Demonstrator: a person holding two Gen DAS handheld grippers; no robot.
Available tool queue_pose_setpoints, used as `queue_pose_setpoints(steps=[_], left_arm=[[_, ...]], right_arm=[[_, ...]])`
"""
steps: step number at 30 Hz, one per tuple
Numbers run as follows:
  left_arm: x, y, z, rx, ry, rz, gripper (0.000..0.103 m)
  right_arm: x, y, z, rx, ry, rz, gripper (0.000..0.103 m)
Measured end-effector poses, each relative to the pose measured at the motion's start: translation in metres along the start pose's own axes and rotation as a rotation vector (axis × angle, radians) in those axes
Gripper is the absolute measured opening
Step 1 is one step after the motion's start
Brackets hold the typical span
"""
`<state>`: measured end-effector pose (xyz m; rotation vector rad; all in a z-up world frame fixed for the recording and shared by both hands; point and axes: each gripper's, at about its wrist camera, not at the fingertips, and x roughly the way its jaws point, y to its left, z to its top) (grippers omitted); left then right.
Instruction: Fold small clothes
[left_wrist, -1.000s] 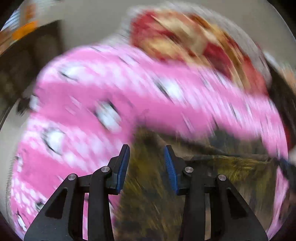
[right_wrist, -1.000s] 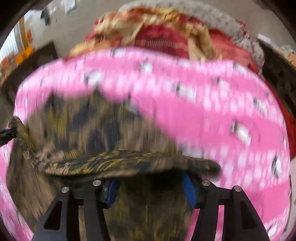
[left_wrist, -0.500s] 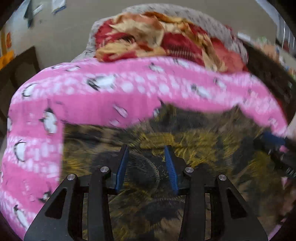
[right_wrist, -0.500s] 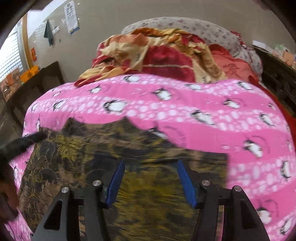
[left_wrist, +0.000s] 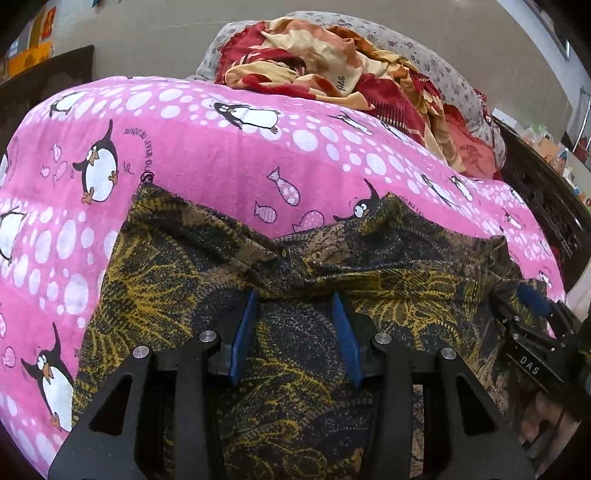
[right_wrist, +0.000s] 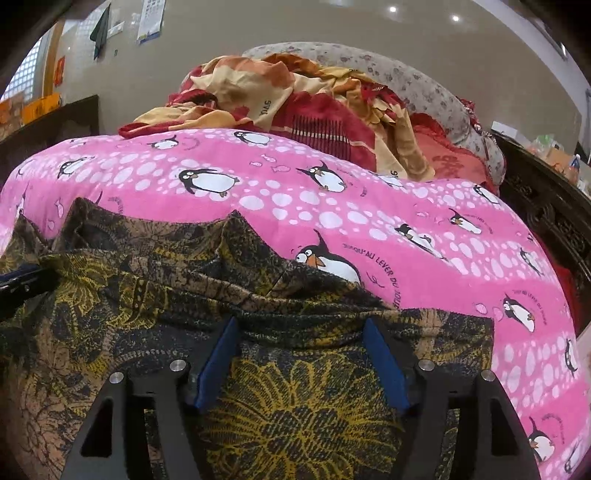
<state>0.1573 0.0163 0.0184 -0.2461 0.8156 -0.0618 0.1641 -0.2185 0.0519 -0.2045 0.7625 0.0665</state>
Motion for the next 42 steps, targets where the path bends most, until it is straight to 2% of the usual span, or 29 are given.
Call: queue_pose_setpoints(steps=[11,13,14,16,17,19,20,21,22,24,27,29,30,31,32,33,35,37,40,42], left_arm=[[0.005,0.002,0.002,-0.002,0.017,0.011,0.042],[0.005,0.001,0.003,0.007,0.024,0.009,0.044],[0.005,0.001,0.004,0.009,0.028,-0.003,0.046],[-0.001,0.003,0.010,0.033,0.069,-0.038,0.048],[-0.009,0.001,0.013,0.055,0.101,-0.031,0.048],[-0.034,-0.001,0.010,0.069,0.106,-0.048,0.048],[-0.051,-0.003,0.004,0.081,0.100,-0.070,0.048],[-0.070,-0.006,-0.006,0.101,0.098,-0.099,0.052],[-0.086,-0.010,-0.018,0.127,0.100,-0.124,0.064],[-0.114,-0.020,-0.050,0.223,0.083,-0.133,0.072],[-0.128,-0.024,-0.092,0.316,0.087,-0.064,0.072],[-0.120,-0.013,-0.117,0.289,0.157,-0.044,0.072],[-0.117,-0.005,-0.127,0.256,0.169,-0.061,0.072],[-0.124,0.001,-0.134,0.251,0.110,-0.091,0.072],[-0.127,0.001,-0.141,0.278,0.085,-0.096,0.072],[-0.129,0.000,-0.145,0.301,0.061,-0.096,0.072],[-0.131,0.001,-0.146,0.281,0.047,-0.102,0.072],[-0.133,0.003,-0.147,0.256,0.037,-0.115,0.072],[-0.134,0.007,-0.149,0.238,0.035,-0.138,0.072],[-0.133,0.014,-0.147,0.221,0.036,-0.158,0.072]], right_arm=[[0.000,-0.002,0.001,0.012,0.005,0.020,0.070],[-0.001,-0.005,0.005,0.019,0.040,0.042,0.070],[-0.004,-0.009,0.012,0.015,0.105,0.070,0.070],[-0.022,-0.019,0.022,0.034,0.160,0.067,0.069],[-0.042,-0.025,0.024,0.042,0.132,0.056,0.069],[-0.081,-0.034,0.016,0.048,0.079,0.082,0.072],[-0.094,-0.036,0.009,0.050,0.073,0.098,0.078],[-0.108,-0.039,-0.002,0.045,0.074,0.112,0.080],[-0.121,-0.039,-0.015,0.033,0.075,0.125,0.080],[-0.142,-0.035,-0.044,0.014,0.070,0.142,0.080],[-0.158,-0.025,-0.091,0.041,0.084,0.163,0.080],[-0.151,-0.022,-0.117,0.071,0.129,0.177,0.080],[-0.141,-0.020,-0.134,0.075,0.170,0.163,0.081],[-0.138,-0.019,-0.144,0.060,0.163,0.143,0.081],[-0.141,-0.018,-0.147,0.047,0.127,0.140,0.082],[-0.141,-0.019,-0.145,0.054,0.134,0.140,0.082],[-0.139,-0.019,-0.140,0.064,0.162,0.138,0.082],[-0.143,-0.016,-0.133,0.056,0.165,0.100,0.081],[-0.162,-0.008,-0.118,0.088,0.097,0.117,0.081],[-0.164,0.005,-0.114,0.084,0.088,0.127,0.081]])
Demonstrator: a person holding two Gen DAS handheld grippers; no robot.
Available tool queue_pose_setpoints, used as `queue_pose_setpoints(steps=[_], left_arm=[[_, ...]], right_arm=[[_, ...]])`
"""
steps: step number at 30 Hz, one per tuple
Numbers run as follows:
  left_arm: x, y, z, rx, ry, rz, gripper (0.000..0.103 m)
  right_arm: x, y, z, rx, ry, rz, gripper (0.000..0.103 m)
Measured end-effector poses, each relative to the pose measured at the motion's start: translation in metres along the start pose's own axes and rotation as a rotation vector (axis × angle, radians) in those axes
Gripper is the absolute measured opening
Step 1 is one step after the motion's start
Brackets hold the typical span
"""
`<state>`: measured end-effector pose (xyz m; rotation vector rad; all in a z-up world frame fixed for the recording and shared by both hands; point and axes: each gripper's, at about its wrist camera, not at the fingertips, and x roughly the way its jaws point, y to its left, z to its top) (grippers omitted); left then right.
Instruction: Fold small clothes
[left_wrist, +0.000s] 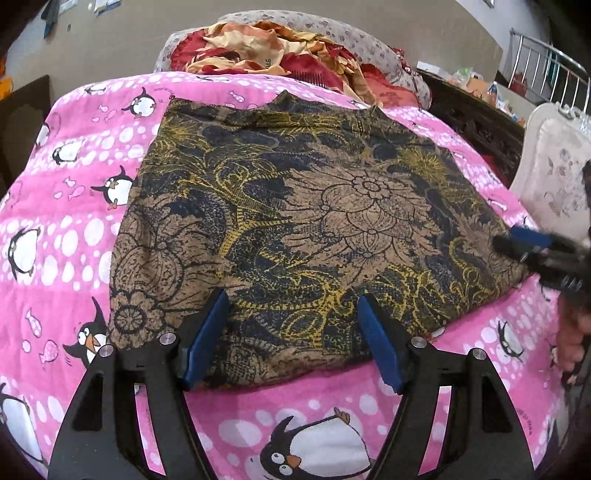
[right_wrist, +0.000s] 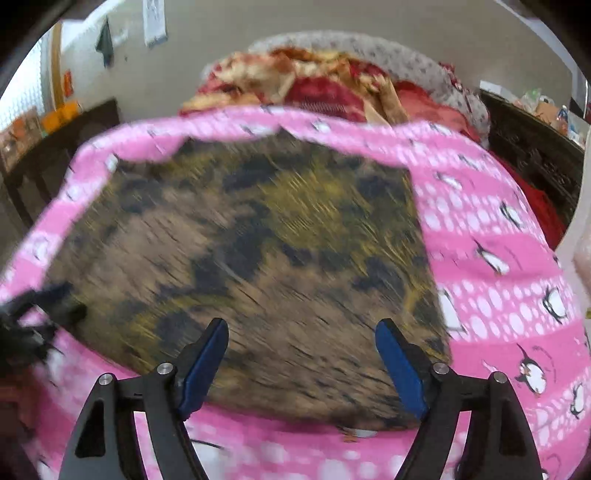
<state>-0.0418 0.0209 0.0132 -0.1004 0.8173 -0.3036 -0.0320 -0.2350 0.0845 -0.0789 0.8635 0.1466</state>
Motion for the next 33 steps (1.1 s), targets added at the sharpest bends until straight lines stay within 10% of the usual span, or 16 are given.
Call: queue_pose_setpoints(steps=[17,33], left_arm=[[-0.005,0.016,0.002,-0.082,-0.024,-0.109,0.072],[-0.051,0.048,-0.051,-0.525,0.014,-0.292,0.076]], right_arm=[[0.028,0.035,-0.018,0.010,0.099,0.021,0.083],[0.027,0.034,-0.033,-0.005,0.031,0.043,0.090]])
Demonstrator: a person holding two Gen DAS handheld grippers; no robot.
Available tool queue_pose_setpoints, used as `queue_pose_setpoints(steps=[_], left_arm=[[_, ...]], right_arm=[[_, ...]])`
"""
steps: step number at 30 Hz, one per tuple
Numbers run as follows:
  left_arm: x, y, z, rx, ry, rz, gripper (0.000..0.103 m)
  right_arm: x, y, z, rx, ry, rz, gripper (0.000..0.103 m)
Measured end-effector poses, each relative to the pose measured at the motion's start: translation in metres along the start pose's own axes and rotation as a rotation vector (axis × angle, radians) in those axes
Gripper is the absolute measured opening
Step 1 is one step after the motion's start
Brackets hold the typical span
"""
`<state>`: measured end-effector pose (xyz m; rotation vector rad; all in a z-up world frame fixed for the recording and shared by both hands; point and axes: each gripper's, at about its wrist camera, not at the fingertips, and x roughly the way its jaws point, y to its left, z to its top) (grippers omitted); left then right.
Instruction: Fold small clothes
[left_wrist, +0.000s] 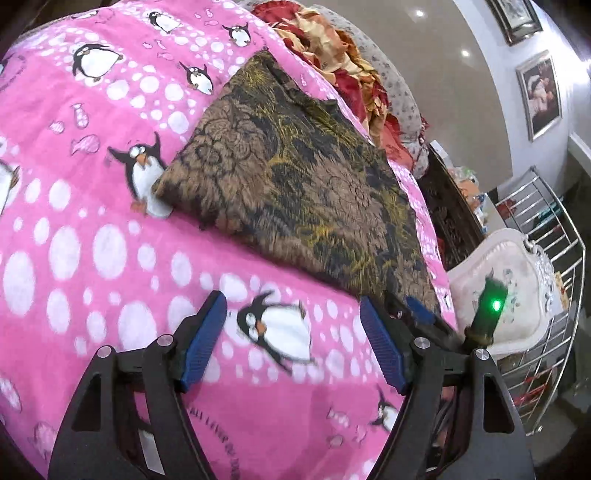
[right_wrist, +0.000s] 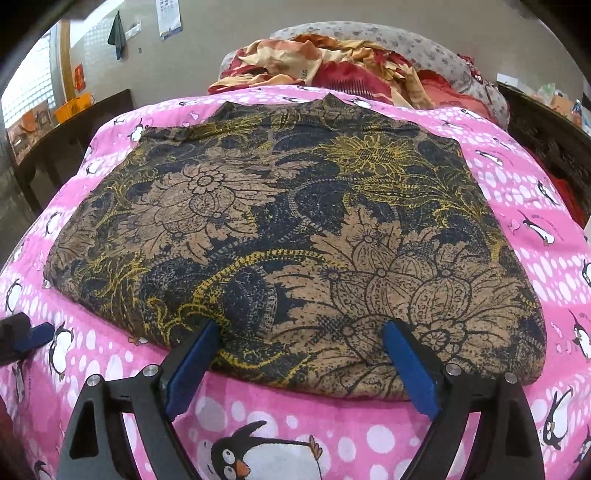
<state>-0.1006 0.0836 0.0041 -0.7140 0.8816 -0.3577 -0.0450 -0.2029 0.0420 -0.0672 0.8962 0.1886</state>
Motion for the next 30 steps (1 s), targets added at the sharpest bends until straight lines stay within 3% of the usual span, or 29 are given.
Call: queue_pose_setpoints(steps=[8,10,12,13,15,18,24,30], left_arm=[[0.020,0.024,0.056,-0.226,-0.069,-0.080,0.076],[0.026,0.012,0.056,-0.172,-0.030,-0.084,0.079],[0.034,-0.002,0.049,-0.096,0.050,-0.138,0.078],[0.034,-0.004,0.048,-0.069,0.049,-0.122,0.078],[0.026,0.006,0.055,-0.075,-0.012,-0.071,0.078],[0.023,0.020,0.066,-0.137,-0.050,-0.084,0.077],[0.026,0.004,0.049,0.044,-0.071,0.007,0.077],[0.032,0.003,0.045,0.100,-0.097,0.021,0.077]], right_arm=[[0.000,0.000,0.001,-0.002,-0.001,-0.001,0.090],[0.000,0.000,0.000,-0.003,-0.002,-0.001,0.090],[0.000,0.000,0.000,-0.001,-0.001,0.000,0.090],[0.000,0.000,0.000,-0.001,-0.001,0.000,0.090],[0.000,0.001,0.001,-0.001,-0.001,0.000,0.090],[0.000,0.001,0.000,-0.001,-0.001,0.000,0.091],[0.002,0.005,0.001,-0.010,0.008,-0.006,0.094],[0.002,0.006,0.002,-0.011,0.006,-0.010,0.094]])
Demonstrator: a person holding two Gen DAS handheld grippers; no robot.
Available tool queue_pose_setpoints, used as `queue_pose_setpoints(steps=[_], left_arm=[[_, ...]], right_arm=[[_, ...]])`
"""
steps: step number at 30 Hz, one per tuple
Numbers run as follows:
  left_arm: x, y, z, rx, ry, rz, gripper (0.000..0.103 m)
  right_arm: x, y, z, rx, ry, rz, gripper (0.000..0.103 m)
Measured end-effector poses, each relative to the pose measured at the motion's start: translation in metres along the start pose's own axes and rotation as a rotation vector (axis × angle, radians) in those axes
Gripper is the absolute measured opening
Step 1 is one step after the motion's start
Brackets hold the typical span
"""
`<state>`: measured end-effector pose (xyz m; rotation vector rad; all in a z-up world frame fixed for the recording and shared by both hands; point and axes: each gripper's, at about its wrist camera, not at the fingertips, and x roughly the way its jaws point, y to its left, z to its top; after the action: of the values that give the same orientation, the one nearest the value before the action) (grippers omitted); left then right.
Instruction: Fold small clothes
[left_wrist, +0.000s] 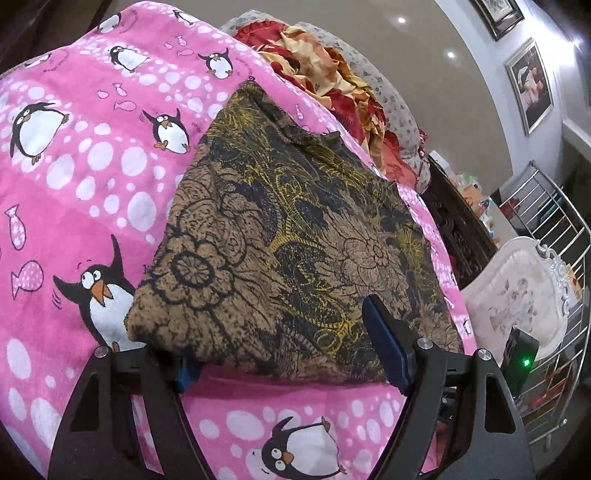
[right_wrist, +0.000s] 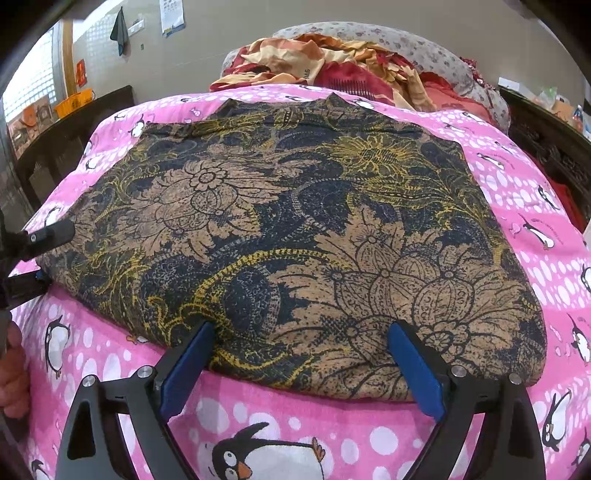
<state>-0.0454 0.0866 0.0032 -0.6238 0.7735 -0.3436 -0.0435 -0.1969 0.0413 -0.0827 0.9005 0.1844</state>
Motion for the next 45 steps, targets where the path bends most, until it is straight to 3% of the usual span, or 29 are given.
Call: queue_pose_setpoints(steps=[14,22,36,38,39,41,45], left_arm=[[-0.002,0.000,0.001,-0.015,-0.014,-0.024,0.077],[-0.009,0.023,0.003,-0.143,-0.033,-0.018,0.041],[-0.014,0.036,0.002,-0.250,-0.088,-0.068,0.039],[-0.014,0.039,0.004,-0.297,-0.080,-0.054,0.031],[-0.013,0.045,0.005,-0.352,-0.069,-0.040,0.022],[-0.013,0.052,0.005,-0.425,-0.058,-0.039,0.016],[-0.014,0.034,0.007,-0.375,-0.072,0.060,0.011]], right_arm=[[0.000,0.000,0.000,0.001,0.000,0.001,0.094],[-0.001,0.000,0.000,0.000,-0.001,0.000,0.094],[0.000,-0.003,0.000,0.013,0.019,0.012,0.096],[0.000,-0.002,0.004,0.012,0.048,0.016,0.096],[0.000,-0.002,0.008,0.006,0.071,0.022,0.096],[-0.007,-0.002,0.021,-0.015,0.110,0.031,0.094],[-0.028,0.002,0.065,-0.027,0.061,0.050,0.094]])
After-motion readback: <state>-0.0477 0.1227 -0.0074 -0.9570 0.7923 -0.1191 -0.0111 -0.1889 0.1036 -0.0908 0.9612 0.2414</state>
